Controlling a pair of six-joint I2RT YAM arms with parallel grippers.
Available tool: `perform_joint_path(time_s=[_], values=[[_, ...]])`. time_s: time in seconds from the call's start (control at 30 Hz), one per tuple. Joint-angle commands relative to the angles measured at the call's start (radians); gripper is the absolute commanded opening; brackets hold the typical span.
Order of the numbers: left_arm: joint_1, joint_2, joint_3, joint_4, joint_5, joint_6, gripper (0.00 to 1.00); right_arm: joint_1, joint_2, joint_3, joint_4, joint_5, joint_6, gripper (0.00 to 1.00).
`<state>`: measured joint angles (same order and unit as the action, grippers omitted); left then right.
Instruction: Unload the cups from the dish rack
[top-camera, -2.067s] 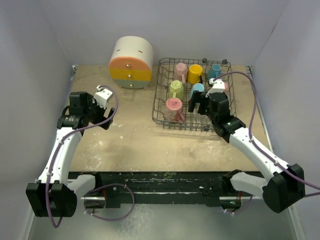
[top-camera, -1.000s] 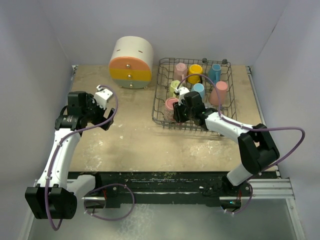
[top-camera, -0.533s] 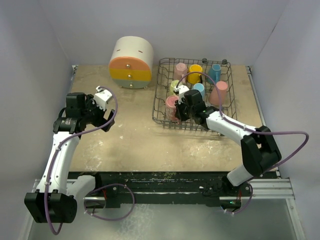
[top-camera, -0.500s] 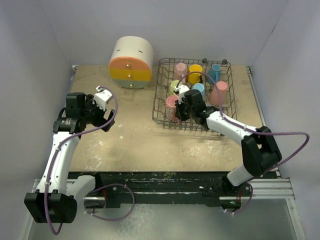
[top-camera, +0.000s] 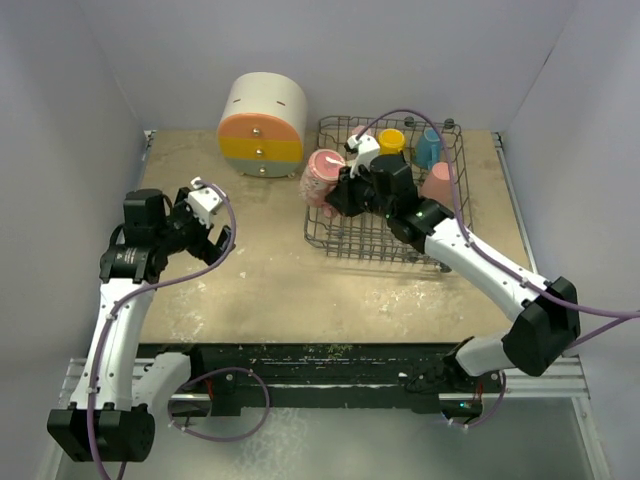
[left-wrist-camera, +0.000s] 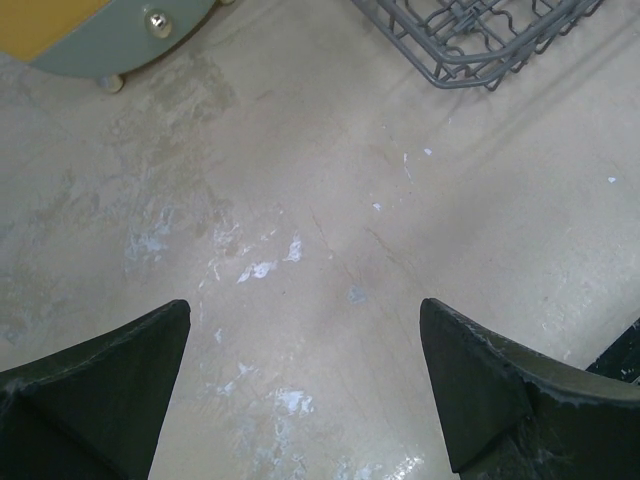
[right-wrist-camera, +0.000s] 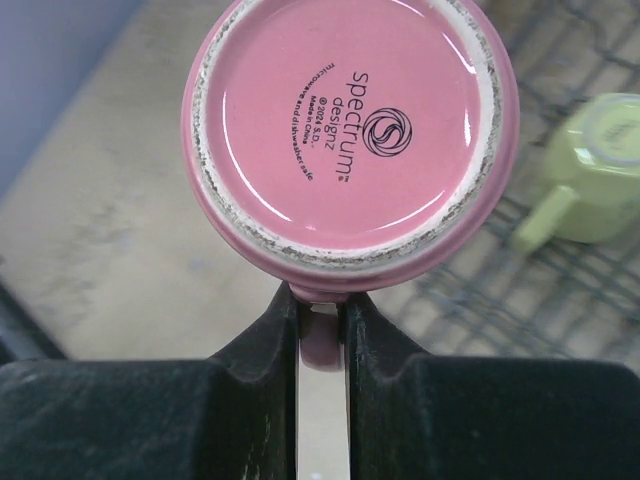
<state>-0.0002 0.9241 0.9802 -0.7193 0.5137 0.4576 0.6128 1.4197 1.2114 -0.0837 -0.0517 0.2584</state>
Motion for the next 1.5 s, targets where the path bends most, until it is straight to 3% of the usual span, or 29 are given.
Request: perform_joint_path(time_s=[0.0,0.13,0.3,0.43,0.63,0.9,1.07,1.27,1.47], values=[[0.005,-0.046,-0.001,0.074,0.130,0.065,0.99,0.079,-0.061,0.098,0.163,-0.127,0.272,0.00],[0.005,-0.091,-0.017,0.095,0.217,0.122,0.99,0.082,-0.092,0.047,0.265,-0.267,0.516,0.00],[0.005,-0.163,-0.024,0.077,0.320,0.234,0.99,0.082,-0.175,-0.134,0.564,-0.375,0.804,0.00],[0.004,-0.208,-0.033,0.050,0.400,0.318,0.99,0.084,-0.198,-0.273,0.801,-0.408,1.032,0.00],[0.005,-0.232,-0.026,0.117,0.432,0.273,0.99,0.122,-0.174,-0.394,1.064,-0.401,1.281,0.00],[0.004,-0.218,0.002,0.182,0.434,0.215,0.97,0.234,-0.174,-0.403,1.112,-0.344,1.319,0.00],[0.004,-0.204,0.025,0.220,0.441,0.168,0.84,0.298,-0.170,-0.422,1.135,-0.300,1.336,0.00],[0.003,-0.204,0.080,0.168,0.508,0.116,0.76,0.330,-0.167,-0.435,1.172,-0.250,1.354,0.00],[0.004,-0.209,0.085,0.162,0.584,0.063,0.56,0.392,-0.130,-0.426,1.243,-0.191,1.382,0.00]])
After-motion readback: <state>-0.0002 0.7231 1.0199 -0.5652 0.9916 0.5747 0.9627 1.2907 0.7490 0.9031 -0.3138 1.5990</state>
